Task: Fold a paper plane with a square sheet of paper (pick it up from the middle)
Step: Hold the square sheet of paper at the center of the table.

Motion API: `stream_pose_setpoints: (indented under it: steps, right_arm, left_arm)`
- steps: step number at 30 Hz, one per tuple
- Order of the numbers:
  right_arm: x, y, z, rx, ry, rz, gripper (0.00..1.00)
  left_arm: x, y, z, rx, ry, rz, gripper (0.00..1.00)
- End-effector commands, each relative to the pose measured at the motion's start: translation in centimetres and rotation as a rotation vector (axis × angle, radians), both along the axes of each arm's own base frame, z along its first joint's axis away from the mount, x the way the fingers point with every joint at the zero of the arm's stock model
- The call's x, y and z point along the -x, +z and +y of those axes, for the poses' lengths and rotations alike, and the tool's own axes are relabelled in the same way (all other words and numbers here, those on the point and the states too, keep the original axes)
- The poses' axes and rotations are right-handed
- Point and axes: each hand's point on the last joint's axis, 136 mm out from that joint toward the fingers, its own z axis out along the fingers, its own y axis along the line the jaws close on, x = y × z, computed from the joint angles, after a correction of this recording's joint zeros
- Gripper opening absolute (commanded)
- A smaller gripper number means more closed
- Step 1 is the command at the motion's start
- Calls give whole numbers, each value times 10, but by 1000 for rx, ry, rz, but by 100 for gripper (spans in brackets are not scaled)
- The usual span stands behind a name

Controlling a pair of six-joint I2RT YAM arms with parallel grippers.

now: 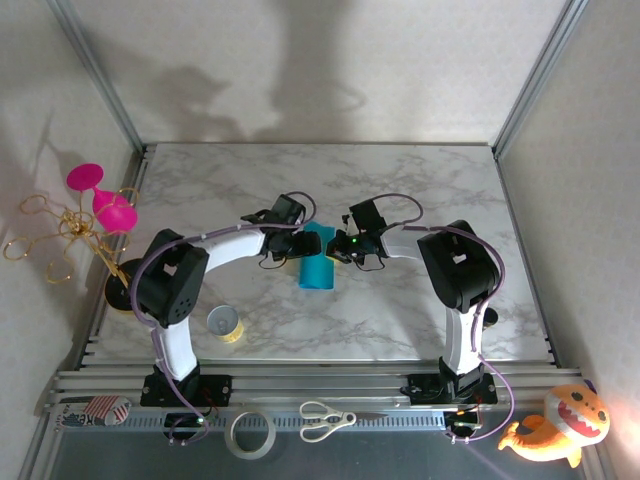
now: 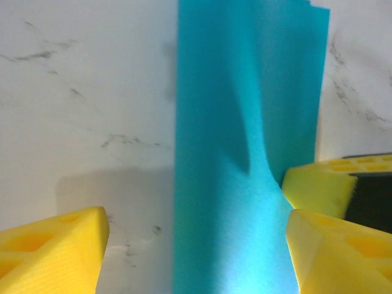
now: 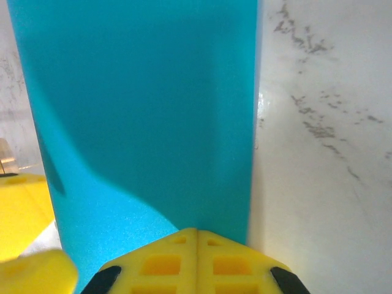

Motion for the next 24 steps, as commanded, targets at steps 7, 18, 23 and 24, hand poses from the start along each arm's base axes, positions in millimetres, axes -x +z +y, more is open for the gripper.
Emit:
stream_pose_setpoints:
  steps: [7,18,23,24]
  right_arm:
    - [-2,5,3,-16,5,-13,11]
    - [-39,63,-35,-59,-137,-180,35]
    - [-37,56,-62,12,-213,-191,36]
    - [-37,55,-64,18,-217,-190,36]
  left_arm:
    - [7,-25,4,-139,9,60,58]
    - [2,-37,24,-235,72,28,43]
    - [5,-44,28,-258,64,39,40]
    - [6,-44,28,-259,63,42,40]
